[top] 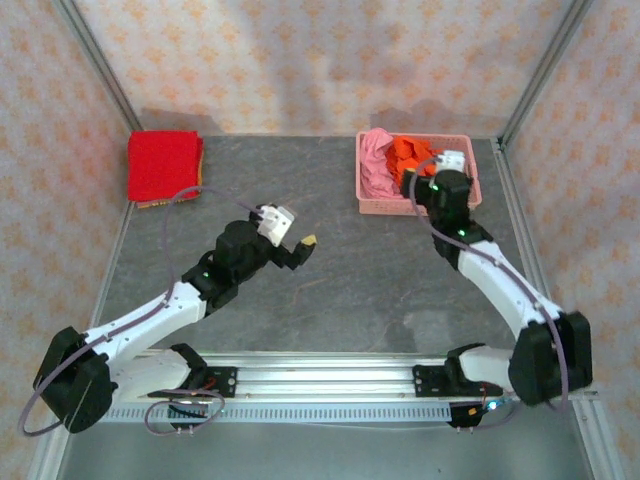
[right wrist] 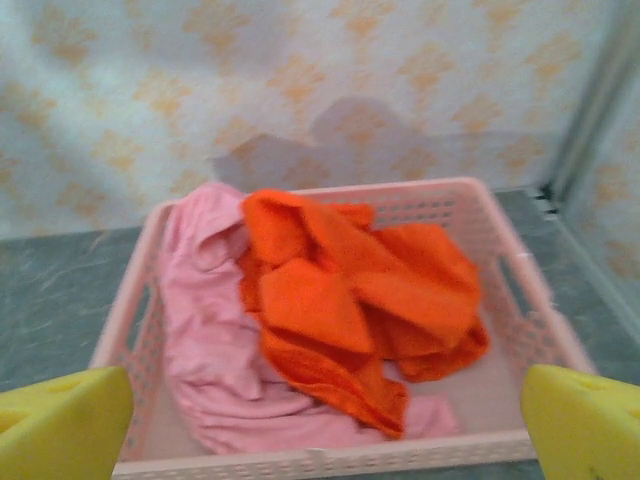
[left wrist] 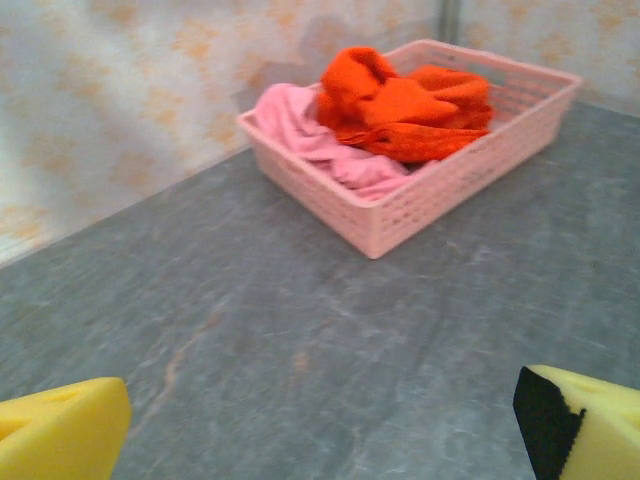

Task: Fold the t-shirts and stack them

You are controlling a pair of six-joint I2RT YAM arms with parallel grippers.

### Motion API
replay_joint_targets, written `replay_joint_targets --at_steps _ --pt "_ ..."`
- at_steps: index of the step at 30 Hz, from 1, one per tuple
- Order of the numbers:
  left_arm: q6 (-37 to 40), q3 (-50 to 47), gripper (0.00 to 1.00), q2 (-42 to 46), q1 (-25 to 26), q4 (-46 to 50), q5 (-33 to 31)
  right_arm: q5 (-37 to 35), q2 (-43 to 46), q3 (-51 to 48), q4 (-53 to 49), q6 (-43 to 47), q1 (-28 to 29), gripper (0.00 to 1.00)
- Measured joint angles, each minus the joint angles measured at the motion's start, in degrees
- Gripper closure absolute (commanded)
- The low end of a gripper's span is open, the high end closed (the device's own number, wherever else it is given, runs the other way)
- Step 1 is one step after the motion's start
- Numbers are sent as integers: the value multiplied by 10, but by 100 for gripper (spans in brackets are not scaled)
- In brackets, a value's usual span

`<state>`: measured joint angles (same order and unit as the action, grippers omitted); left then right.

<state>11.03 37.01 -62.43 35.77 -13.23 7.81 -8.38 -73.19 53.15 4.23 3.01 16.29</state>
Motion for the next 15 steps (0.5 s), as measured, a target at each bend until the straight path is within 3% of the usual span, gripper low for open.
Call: replay_joint_targets --at_steps 2,7,15 --pt "1 6 0 -8 20 3 6 -7 -67 69 -52 -16 25 0" --pt "0 7 0 -23 44 3 8 -6 -231 232 -174 -56 64 11" --pt "0 7 0 -32 51 5 8 35 -453 459 -337 -120 86 39"
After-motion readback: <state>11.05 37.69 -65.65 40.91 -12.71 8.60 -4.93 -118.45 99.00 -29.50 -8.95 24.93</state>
